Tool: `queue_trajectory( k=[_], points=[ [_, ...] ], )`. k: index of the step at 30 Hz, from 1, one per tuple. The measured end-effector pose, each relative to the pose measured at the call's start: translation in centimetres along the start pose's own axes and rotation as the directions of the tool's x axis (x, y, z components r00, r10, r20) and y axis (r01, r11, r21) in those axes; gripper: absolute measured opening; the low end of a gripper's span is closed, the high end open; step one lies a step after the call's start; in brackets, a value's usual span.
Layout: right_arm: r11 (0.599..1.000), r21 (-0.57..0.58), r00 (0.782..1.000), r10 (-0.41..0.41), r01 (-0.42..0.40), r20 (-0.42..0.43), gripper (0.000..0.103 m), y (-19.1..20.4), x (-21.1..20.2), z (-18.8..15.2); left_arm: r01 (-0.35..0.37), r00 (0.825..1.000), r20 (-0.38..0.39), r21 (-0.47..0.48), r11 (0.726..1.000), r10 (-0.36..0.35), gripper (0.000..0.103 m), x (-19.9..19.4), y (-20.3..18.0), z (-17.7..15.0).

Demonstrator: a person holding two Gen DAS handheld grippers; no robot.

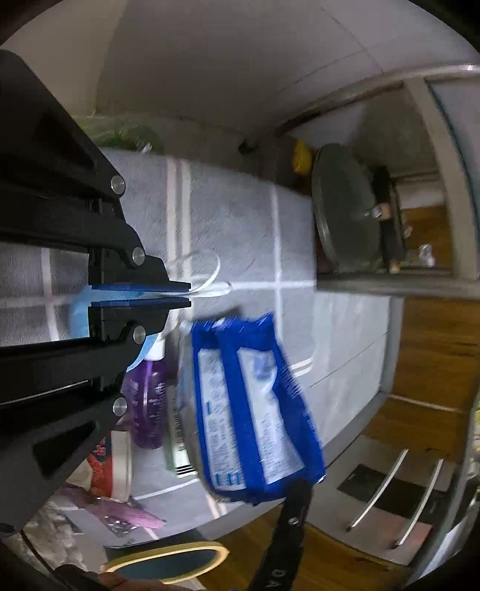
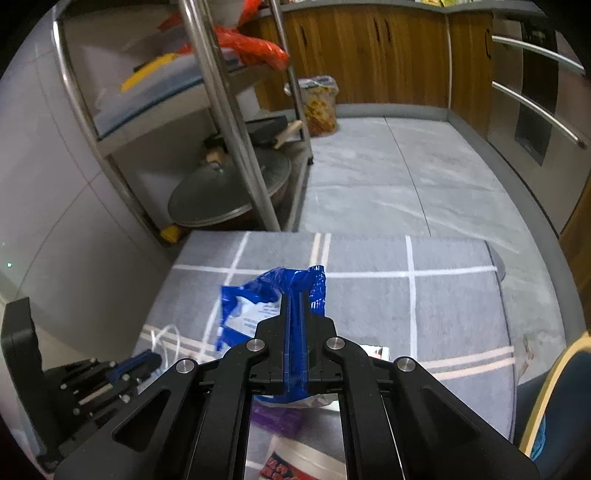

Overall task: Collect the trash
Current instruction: 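Grasp the second blue mask with the left tool while the right tool grasps the blue snack bag, then carry the blue mask and blue snack bag over the teal bin with both tools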

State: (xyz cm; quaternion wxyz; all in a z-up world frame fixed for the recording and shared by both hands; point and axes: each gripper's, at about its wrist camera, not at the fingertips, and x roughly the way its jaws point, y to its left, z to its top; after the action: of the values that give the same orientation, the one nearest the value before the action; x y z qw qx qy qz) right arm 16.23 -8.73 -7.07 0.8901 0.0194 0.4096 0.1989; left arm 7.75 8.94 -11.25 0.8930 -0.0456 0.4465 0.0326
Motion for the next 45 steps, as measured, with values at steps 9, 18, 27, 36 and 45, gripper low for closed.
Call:
queue_trajectory(
  k=[9, 18, 27, 36, 45],
  points=[
    [1.0, -0.006, 0.998, 0.013, -0.013, 0.054, 0.004, 0.3, -2.6, 0.7, -0.052, 0.992, 0.118, 0.021, 0.998, 0.049, 0.003, -3.6, 0.0, 1.3],
    [1.0, -0.012, 0.994, 0.007, -0.005, 0.105, 0.004, -0.4, -4.8, 1.2, -0.023, 0.988, 0.155, 0.03, 0.999, 0.018, 0.003, -4.9, -1.0, 2.2],
    [1.0, 0.012, 0.988, -0.017, 0.015, 0.156, 0.004, -2.8, -7.9, 1.6, 0.025, 0.982, 0.186, 0.081, 0.996, -0.04, 0.003, -5.3, -4.5, 3.1],
    [0.997, 0.015, 0.977, -0.079, 0.077, 0.2, 0.004, -5.7, -11.2, 1.0, 0.071, 0.976, 0.194, 0.15, 0.986, -0.1, 0.003, -5.7, -9.1, 3.4],
    [0.99, 0.059, 0.963, -0.141, 0.131, 0.231, 0.003, -9.6, -14.8, 0.2, 0.107, 0.971, 0.183, 0.232, 0.967, -0.152, 0.003, -5.4, -13.5, 3.2]
  ],
)
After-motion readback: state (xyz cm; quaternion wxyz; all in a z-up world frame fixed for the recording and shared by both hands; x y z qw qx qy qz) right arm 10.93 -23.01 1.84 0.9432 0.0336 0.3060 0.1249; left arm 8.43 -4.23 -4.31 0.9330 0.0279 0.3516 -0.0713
